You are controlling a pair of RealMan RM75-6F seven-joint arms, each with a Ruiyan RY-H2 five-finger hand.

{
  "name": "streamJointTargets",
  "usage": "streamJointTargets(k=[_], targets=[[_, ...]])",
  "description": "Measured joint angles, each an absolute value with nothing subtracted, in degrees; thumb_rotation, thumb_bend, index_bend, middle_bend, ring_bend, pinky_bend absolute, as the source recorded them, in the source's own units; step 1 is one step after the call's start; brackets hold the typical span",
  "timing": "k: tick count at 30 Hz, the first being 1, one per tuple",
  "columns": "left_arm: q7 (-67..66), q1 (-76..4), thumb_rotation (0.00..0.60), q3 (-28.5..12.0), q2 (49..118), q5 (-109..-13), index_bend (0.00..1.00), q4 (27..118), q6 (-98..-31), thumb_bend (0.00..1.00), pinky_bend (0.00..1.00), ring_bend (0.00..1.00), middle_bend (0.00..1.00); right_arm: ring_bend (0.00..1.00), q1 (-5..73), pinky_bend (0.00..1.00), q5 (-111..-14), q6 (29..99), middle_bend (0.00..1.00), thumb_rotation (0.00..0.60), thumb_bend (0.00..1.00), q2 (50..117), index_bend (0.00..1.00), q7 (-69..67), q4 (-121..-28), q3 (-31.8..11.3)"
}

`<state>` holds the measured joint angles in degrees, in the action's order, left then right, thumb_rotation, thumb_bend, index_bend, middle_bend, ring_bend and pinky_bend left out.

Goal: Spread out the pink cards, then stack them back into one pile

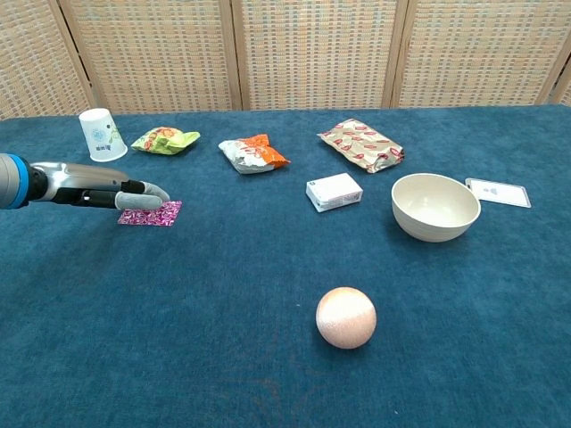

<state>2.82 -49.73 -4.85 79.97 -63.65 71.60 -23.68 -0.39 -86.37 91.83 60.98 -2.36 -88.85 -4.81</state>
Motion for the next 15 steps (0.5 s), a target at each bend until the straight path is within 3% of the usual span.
streamJointTargets(k=[15], targets=[[-0.2,-51.0,0.007,-2.8,80.7,-60.9,0.00,72.3,-24.2,0.00,0.04,0.00,0.00,0.16,-0.9,0.14,-86.2,92.1,0.31,0.600,0.23,61.0,0.35,-3.6,-87.8,-4.8]])
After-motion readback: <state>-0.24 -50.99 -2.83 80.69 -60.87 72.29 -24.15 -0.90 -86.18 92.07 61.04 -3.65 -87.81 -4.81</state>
